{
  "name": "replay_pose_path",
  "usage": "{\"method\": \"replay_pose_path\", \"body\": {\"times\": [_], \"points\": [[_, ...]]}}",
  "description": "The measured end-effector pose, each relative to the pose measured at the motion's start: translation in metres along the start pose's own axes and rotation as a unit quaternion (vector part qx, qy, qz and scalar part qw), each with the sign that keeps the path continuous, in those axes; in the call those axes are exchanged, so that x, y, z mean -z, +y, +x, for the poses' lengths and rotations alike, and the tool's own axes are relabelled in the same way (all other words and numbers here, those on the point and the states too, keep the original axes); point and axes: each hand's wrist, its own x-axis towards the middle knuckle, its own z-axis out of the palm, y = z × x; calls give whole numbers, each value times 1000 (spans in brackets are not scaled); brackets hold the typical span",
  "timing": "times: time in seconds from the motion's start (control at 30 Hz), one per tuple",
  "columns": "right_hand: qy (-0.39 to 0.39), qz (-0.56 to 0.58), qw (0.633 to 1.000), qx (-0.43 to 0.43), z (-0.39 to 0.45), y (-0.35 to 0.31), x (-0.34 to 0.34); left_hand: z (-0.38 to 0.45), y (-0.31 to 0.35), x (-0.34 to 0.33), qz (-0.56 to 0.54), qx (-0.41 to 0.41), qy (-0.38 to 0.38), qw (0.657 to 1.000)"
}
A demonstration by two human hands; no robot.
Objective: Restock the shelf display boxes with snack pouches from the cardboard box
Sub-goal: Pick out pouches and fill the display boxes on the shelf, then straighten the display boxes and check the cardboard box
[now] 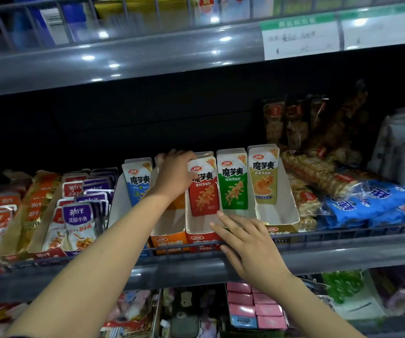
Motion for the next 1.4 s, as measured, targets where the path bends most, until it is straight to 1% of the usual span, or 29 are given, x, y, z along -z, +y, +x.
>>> {"method": "replay_pose_path", "body": {"times": [0.1, 0.2, 0.3, 0.43, 0.53, 0.6, 0.67, 0.83, 1.03, 1.13, 1.23, 1.3, 1.4], "points": [[8, -3, 1000, 2, -1, 1, -2, 1, -3, -7, 21, -7, 24, 999], [15, -5, 1000, 3, -1, 1, -2, -7, -1, -12, -13, 26, 49, 998], [15, -7, 1000, 3, 0, 0, -3, -17, 4, -13, -42, 42, 68, 996], [4, -21, 1000, -3, -1, -1, -3, -40, 6, -14, -109, 74, 96, 987], [-5, -33, 999, -24, -4, -6, -4, -77, 9, -13, -105, 71, 60, 990], [-10, -38, 998, -42, -5, -12, -3, -104, 10, -12, -130, 68, 17, 989], [-15, -39, 997, -61, -6, -18, -1, -122, 10, -13, -148, 59, -4, 987], [-32, -53, 992, -111, -7, -31, 4, -144, 7, -17, -106, 9, 0, 994], [-46, -50, 986, -149, -19, -48, 15, -161, 11, -19, -32, 14, -1, 999], [-36, -25, 985, -164, -48, -59, 18, -189, 18, -27, 5, 0, 14, 1000], [-36, -8, 980, -194, -94, -67, 19, -227, 34, -43, -9, -23, 25, 999], [-60, -5, 974, -218, -130, -70, 20, -256, 45, -58, -37, -24, 8, 999], [-120, -17, 957, -265, -184, -73, 22, -298, 65, -84, -72, -10, -54, 996]]}}
